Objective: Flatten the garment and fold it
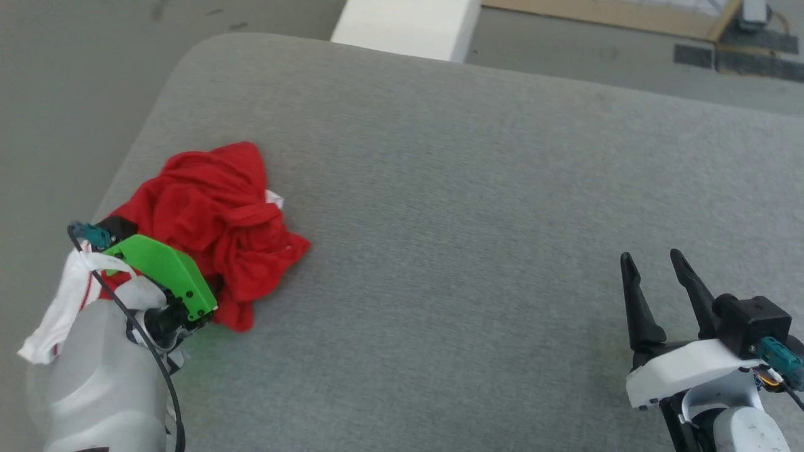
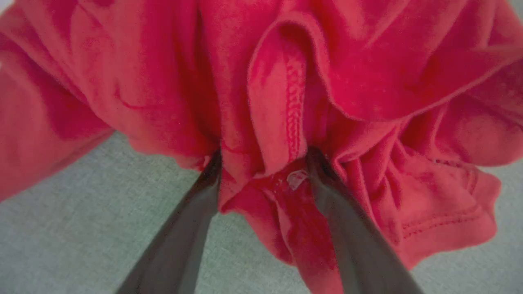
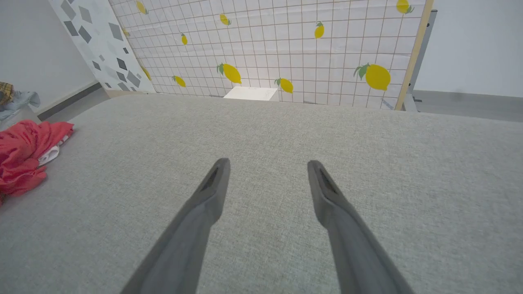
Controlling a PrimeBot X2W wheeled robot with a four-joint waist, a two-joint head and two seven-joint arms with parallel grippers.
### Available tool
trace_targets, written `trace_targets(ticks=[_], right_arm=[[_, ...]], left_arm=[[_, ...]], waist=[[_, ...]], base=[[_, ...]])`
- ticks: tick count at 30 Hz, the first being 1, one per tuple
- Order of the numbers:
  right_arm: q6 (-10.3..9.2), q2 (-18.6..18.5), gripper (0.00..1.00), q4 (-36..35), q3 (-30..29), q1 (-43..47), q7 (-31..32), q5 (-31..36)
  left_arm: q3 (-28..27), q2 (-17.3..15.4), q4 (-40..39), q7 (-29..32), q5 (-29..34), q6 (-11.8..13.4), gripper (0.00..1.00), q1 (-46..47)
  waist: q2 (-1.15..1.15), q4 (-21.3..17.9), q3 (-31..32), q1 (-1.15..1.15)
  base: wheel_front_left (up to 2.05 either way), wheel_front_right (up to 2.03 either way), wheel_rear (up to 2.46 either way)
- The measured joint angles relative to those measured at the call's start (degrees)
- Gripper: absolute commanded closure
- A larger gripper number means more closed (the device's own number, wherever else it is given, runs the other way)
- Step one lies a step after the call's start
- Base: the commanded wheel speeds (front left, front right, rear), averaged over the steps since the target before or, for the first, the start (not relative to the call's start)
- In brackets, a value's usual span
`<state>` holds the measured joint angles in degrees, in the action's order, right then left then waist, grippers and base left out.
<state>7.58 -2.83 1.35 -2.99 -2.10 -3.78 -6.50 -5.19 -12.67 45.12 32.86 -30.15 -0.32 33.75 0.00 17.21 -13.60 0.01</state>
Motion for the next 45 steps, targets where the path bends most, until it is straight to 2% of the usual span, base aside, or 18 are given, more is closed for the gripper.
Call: trace_targets(ticks=[3,6,7,8,14,17,20,24,27,32,39,45], right_arm=[[0.0,0.0,0.0,0.0,-0.1,0.0,0.0,-0.1],[0.0,0.0,0.0,0.3,0.0,0.0,-0.4,-0.7],[0.0,0.0,0.0,0.5,0.0,0.0,-0.7,-0.9],[0.0,0.0,0.0,0.8,0.1,-0.1,-0.9,-1.1],[0.0,0.0,0.0,3.2,1.0,-0.3,-2.3,-2.3],[0.0,0.0,0.0,4.6,1.6,-0.3,-2.9,-3.2],[0.0,0.0,0.0,5.7,2.2,-0.3,-3.5,-3.9],[0.0,0.0,0.0,6.8,2.4,-0.2,-4.2,-5.0],[0.0,0.0,0.0,7.8,2.4,0.0,-4.9,-5.8],[0.0,0.0,0.0,9.1,1.6,1.4,-5.4,-6.4],[0.0,0.0,0.0,9.4,0.2,2.3,-5.6,-6.7],[0.0,0.0,0.0,9.6,-0.1,2.5,-5.8,-6.8]], left_arm=[[0.1,-0.9,0.7,1.3,0.0,0.4,0.0,0.0],[-0.4,-1.8,0.7,-0.6,-0.1,0.4,0.0,0.0],[-0.7,-1.8,0.5,-2.4,-0.1,0.4,0.97,-0.1],[-0.7,-1.8,0.3,-4.0,-0.1,0.3,1.0,-0.2],[0.1,-0.9,-3.0,-15.4,0.4,-3.3,1.0,0.0],[1.3,-0.9,-7.1,-20.3,1.2,-4.9,1.0,3.2],[3.8,-0.7,-12.7,-23.3,1.6,-6.0,1.0,8.1],[8.6,0.1,-20.2,-24.3,0.2,-6.7,1.0,13.0],[14.3,1.0,-26.5,-23.8,-3.4,-6.7,1.0,14.3],[22.6,2.7,-30.6,-19.7,-8.4,-6.8,1.0,12.2],[33.9,5.2,-28.2,-13.5,-13.2,-6.8,1.0,-1.9],[44.3,5.1,-23.8,-2.4,-16.2,-6.8,1.0,-13.3]], waist=[[0.0,-2.0,-1.4,0.0],[0.0,-3.5,-2.5,0.0],[0.0,-3.9,-2.8,-0.01],[0.0,-4.2,-2.9,0.0],[0.0,-4.4,-1.9,0.0],[0.0,-4.1,-0.2,0.0],[0.0,-3.8,1.8,0.0],[0.0,-4.0,4.5,-0.01],[0.0,-4.8,6.5,-0.01],[0.0,-7.2,8.7,-0.01],[0.0,-11.2,10.2,-0.01],[0.0,-13.4,10.5,-0.01]], base=[[0.0,0.0,0.0],[0.0,0.0,0.0],[0.0,0.0,0.0],[0.0,0.0,0.0],[0.0,0.0,0.0],[0.0,0.0,0.0],[0.0,0.0,0.0],[0.0,0.0,0.0],[0.0,0.0,0.0],[0.0,0.0,0.0],[0.0,0.0,0.0],[0.0,0.0,0.0]])
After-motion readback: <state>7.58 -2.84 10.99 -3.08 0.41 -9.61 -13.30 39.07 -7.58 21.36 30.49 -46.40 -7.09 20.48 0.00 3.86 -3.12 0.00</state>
